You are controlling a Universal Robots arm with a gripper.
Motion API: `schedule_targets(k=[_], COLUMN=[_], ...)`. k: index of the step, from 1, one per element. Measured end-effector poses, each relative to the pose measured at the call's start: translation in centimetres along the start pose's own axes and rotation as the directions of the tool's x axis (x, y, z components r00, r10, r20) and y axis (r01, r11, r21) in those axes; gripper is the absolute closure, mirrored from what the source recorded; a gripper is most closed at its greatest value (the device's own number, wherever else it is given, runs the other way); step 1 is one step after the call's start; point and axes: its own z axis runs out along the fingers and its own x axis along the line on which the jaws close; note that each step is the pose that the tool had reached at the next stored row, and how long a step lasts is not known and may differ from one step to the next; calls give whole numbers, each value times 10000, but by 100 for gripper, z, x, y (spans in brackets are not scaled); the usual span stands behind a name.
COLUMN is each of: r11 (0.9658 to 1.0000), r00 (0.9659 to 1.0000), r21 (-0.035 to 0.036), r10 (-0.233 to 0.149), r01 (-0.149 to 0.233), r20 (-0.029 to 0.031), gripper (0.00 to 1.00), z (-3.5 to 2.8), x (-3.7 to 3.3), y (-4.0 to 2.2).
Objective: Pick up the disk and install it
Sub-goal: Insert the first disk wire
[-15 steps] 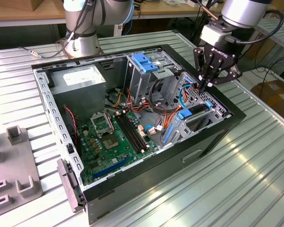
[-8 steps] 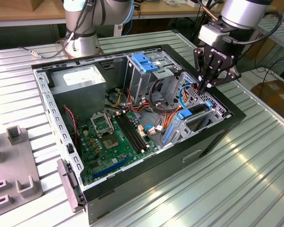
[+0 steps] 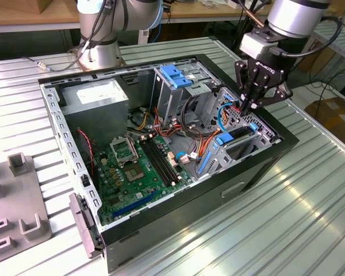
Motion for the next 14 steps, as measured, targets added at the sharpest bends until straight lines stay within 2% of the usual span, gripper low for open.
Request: schedule_targets(k=[4, 7, 14], r11=[9999, 9996, 9996], r00=[9999, 9996, 9996], r21=[-7, -15, -15], r10=[147, 284, 294], r01=[-147, -284, -294], r20=[-1, 12, 27], gripper=[83, 83, 83], z=[11, 17, 19], x=[2, 47, 65], y=[7, 10, 10])
